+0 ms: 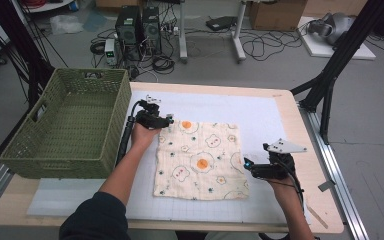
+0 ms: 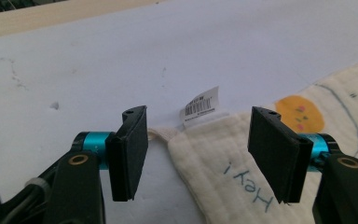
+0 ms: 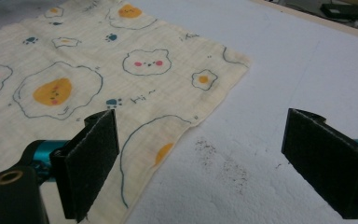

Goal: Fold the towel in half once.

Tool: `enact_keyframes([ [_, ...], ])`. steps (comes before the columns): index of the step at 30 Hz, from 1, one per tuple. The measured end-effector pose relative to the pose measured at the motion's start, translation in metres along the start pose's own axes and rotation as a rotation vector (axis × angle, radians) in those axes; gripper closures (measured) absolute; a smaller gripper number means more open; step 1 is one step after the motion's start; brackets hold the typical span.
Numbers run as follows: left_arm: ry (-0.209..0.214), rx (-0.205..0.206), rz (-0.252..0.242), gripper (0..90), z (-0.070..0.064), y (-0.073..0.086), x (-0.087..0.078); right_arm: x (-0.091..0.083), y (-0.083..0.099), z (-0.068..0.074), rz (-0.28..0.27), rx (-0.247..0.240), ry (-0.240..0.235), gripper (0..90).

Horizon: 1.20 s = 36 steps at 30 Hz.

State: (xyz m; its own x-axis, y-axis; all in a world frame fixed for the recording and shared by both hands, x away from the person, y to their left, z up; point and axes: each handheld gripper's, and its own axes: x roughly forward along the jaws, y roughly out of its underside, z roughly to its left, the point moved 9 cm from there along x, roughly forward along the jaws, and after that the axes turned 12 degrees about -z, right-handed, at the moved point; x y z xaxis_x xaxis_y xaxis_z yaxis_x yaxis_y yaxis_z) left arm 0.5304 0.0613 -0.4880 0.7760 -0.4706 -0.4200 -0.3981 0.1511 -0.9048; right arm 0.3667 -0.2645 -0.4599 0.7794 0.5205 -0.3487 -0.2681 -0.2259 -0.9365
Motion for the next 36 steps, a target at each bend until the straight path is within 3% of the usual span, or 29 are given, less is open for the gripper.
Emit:
enact_keyframes([
  [8,-0.012,0.021,0.047,42.5,0.001,0.014,0.01,0.002,-0.001,-0.002,-0.006,0.002,0.012,10.2],
  [12,-0.007,0.056,0.044,47.7,-0.001,0.015,0.01,0.005,0.001,-0.001,0.006,0.001,0.006,10.2],
  [15,0.016,0.06,0.036,56.9,-0.001,0.015,0.01,0.008,0.001,0.0,0.008,0.009,0.004,10.2],
  [16,0.031,0.053,0.033,64.2,-0.002,0.015,0.009,0.01,0.002,0.0,0.01,0.014,-0.002,10.2],
  [17,0.035,0.044,0.028,77.4,-0.001,0.015,0.008,0.016,0.002,-0.001,0.027,0.011,-0.009,10.2],
  [19,0.053,0.017,0.019,82.0,0.0,0.015,0.007,0.019,0.001,-0.002,0.034,0.01,-0.01,10.2],
  [22,0.061,0.001,0.004,83.9,0.0,0.016,0.005,0.033,-0.007,-0.007,0.024,0.025,-0.028,10.2],
  [23,0.066,-0.002,0.001,84.1,-0.001,0.016,0.005,0.045,-0.017,-0.011,0.017,0.033,-0.045,10.2],
  [28,0.086,-0.012,-0.001,84.0,-0.002,0.015,0.001,0.068,-0.027,-0.019,0.037,0.035,-0.05,10.2],
  [34,0.092,-0.017,-0.026,83.8,-0.004,0.008,-0.003,0.098,-0.022,-0.033,0.11,0.085,-0.025,10.1],
  [36,0.1,-0.02,-0.026,83.7,-0.004,0.008,-0.004,0.105,-0.019,-0.037,0.111,0.095,-0.017,10.1],
])
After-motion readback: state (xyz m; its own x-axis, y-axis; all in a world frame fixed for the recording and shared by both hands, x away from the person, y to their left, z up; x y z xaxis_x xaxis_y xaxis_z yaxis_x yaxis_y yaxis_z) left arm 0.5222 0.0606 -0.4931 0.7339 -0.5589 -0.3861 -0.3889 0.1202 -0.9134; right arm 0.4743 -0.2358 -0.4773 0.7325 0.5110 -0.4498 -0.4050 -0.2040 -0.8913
